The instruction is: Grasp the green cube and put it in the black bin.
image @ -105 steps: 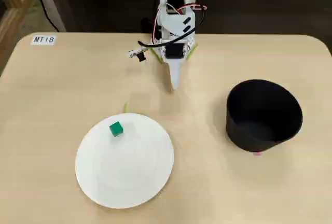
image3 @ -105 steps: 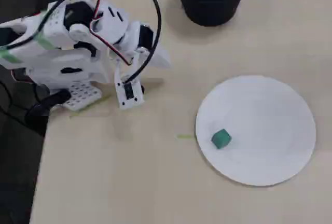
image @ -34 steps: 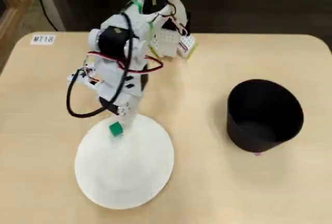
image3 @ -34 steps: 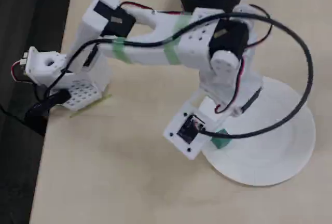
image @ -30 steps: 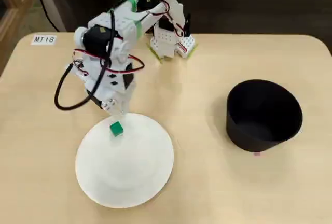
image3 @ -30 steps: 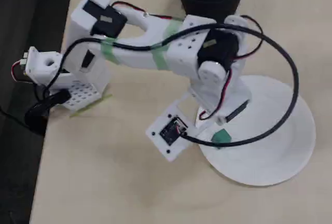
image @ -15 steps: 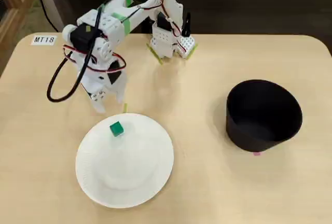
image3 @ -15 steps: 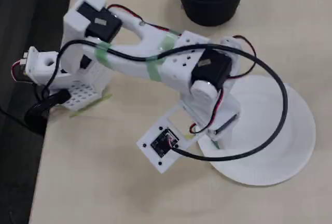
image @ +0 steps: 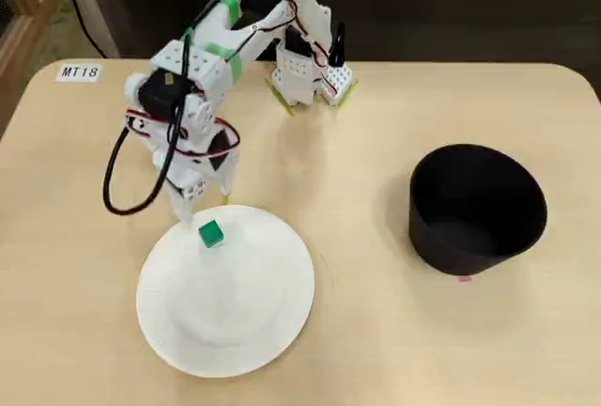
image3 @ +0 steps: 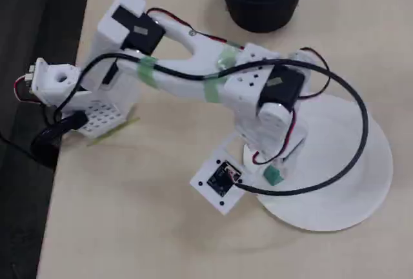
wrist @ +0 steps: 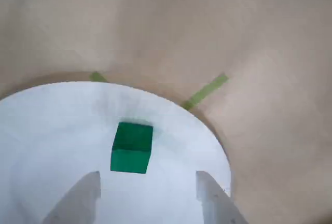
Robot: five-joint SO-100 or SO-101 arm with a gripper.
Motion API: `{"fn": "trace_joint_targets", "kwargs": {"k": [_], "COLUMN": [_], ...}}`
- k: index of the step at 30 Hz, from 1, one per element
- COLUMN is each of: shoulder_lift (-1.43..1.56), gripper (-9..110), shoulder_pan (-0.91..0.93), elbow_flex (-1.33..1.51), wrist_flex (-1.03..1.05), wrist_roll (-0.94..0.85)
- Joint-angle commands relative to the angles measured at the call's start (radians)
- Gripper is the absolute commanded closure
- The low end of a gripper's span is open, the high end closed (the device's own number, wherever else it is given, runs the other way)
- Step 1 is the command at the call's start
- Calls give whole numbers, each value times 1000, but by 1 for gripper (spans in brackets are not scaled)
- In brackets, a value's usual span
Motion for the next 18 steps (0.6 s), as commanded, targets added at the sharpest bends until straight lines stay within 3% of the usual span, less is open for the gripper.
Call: {"fn": "trace_joint_targets", "kwargs": {"k": [1,18], "shoulder_lift": [-2,-77], "gripper": [74,75], "shoulder_pan": [-8,18], "elbow_flex": [-12,-20], "wrist_flex": [-14,-110], "wrist_roll": [-6,-3]}}
